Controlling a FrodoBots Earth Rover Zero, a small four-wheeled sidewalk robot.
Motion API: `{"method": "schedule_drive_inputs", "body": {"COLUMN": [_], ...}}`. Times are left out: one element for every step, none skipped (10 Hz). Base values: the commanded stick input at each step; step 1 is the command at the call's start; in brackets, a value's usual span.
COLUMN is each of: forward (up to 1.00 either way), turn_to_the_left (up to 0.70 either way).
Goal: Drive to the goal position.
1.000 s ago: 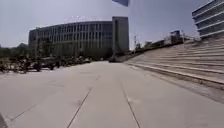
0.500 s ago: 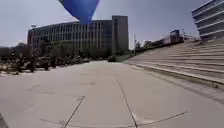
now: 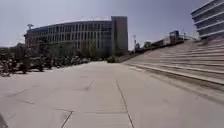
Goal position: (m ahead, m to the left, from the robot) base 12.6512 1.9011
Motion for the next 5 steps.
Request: {"method": "schedule_drive_inputs", "body": {"forward": [1.00, 1.00, 0.75, 0.00, 0.00], "turn_to_the_left": [0.00, 0.00, 0.00, 0.00, 0.00]}}
